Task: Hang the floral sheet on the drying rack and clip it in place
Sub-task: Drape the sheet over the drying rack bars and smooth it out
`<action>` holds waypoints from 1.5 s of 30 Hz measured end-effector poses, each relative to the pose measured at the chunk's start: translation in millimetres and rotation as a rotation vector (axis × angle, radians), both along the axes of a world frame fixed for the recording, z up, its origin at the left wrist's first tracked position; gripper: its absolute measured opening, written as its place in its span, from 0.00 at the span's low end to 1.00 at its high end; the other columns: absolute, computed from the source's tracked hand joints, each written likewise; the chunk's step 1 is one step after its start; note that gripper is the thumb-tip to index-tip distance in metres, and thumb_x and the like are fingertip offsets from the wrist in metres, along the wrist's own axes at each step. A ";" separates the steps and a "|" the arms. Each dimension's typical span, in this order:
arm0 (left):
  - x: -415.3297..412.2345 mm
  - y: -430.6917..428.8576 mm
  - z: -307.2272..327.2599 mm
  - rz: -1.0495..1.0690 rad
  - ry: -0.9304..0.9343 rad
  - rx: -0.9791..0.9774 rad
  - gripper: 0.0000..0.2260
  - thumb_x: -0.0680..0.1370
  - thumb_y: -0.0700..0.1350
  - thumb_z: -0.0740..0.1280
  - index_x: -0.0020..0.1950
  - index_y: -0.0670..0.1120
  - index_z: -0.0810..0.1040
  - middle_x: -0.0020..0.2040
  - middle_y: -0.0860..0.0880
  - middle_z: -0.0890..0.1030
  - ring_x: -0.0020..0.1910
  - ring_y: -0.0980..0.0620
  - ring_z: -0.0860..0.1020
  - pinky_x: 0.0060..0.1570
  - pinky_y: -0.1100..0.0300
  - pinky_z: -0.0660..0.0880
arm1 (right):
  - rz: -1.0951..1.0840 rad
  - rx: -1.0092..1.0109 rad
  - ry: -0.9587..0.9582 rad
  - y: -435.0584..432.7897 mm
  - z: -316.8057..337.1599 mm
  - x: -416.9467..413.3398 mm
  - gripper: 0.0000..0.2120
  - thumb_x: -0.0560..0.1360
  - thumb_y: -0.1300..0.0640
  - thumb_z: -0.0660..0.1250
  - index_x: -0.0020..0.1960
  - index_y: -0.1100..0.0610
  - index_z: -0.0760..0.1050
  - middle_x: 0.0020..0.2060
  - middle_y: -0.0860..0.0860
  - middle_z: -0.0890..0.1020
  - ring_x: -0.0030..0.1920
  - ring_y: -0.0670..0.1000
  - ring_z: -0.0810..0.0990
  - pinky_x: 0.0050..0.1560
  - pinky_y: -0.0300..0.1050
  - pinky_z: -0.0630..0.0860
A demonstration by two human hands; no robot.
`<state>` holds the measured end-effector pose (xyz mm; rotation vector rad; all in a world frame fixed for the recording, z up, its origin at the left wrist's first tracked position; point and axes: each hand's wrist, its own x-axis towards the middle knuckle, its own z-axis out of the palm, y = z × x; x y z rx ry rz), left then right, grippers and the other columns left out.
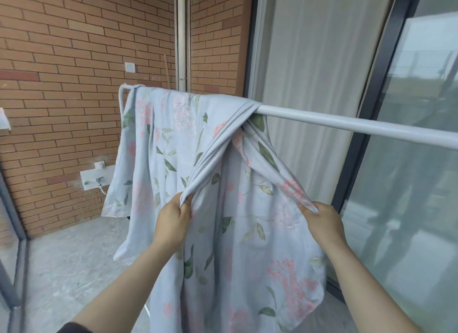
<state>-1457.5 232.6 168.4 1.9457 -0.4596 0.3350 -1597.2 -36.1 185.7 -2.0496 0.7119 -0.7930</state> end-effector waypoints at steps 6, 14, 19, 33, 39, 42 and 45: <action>-13.1 5.0 2.8 0.042 -0.136 -0.087 0.12 0.79 0.38 0.58 0.36 0.48 0.68 0.28 0.46 0.70 0.29 0.47 0.67 0.31 0.54 0.65 | 0.053 0.038 -0.028 1.8 -5.9 1.9 0.18 0.77 0.50 0.65 0.34 0.58 0.65 0.27 0.51 0.62 0.29 0.50 0.60 0.31 0.44 0.54; -34.7 -11.5 -20.7 -0.055 -0.095 0.006 0.19 0.75 0.54 0.69 0.39 0.43 0.64 0.31 0.47 0.65 0.29 0.51 0.64 0.31 0.55 0.64 | 0.218 0.048 0.065 19.6 -37.2 -8.1 0.05 0.72 0.57 0.72 0.47 0.56 0.79 0.40 0.53 0.83 0.42 0.56 0.82 0.41 0.47 0.76; -33.5 -33.2 -35.2 0.020 0.071 0.022 0.16 0.75 0.43 0.68 0.32 0.53 0.63 0.28 0.54 0.69 0.29 0.51 0.69 0.30 0.59 0.64 | 0.262 -0.008 0.210 32.4 -54.8 -13.0 0.05 0.68 0.64 0.67 0.41 0.56 0.73 0.33 0.49 0.75 0.32 0.51 0.73 0.33 0.43 0.67; -106.1 13.3 -157.0 0.066 0.454 0.115 0.04 0.74 0.41 0.63 0.49 0.46 0.72 0.39 0.47 0.77 0.37 0.46 0.74 0.34 0.58 0.69 | 0.176 0.359 -0.110 56.4 -124.8 -76.0 0.06 0.78 0.58 0.63 0.47 0.60 0.75 0.37 0.51 0.79 0.38 0.50 0.76 0.37 0.44 0.70; -139.2 34.8 -152.4 0.101 0.377 0.194 0.15 0.70 0.45 0.69 0.53 0.52 0.69 0.39 0.52 0.78 0.40 0.48 0.77 0.37 0.55 0.73 | 0.422 0.310 0.192 63.3 -121.7 -95.3 0.08 0.67 0.59 0.77 0.44 0.56 0.80 0.36 0.46 0.84 0.38 0.47 0.83 0.36 0.38 0.76; -147.9 53.3 -154.7 0.113 0.370 0.302 0.13 0.64 0.42 0.62 0.48 0.46 0.70 0.35 0.47 0.75 0.36 0.44 0.75 0.31 0.56 0.69 | 0.335 0.224 0.328 63.5 -136.3 -100.3 0.05 0.69 0.59 0.74 0.38 0.59 0.79 0.33 0.51 0.82 0.36 0.54 0.81 0.37 0.46 0.75; -163.2 67.4 -163.6 0.065 0.440 0.317 0.06 0.70 0.36 0.63 0.43 0.46 0.69 0.34 0.49 0.73 0.35 0.46 0.72 0.30 0.59 0.64 | 0.341 0.241 0.336 71.4 -146.0 -110.6 0.08 0.69 0.56 0.73 0.46 0.59 0.83 0.41 0.52 0.86 0.43 0.53 0.84 0.48 0.54 0.81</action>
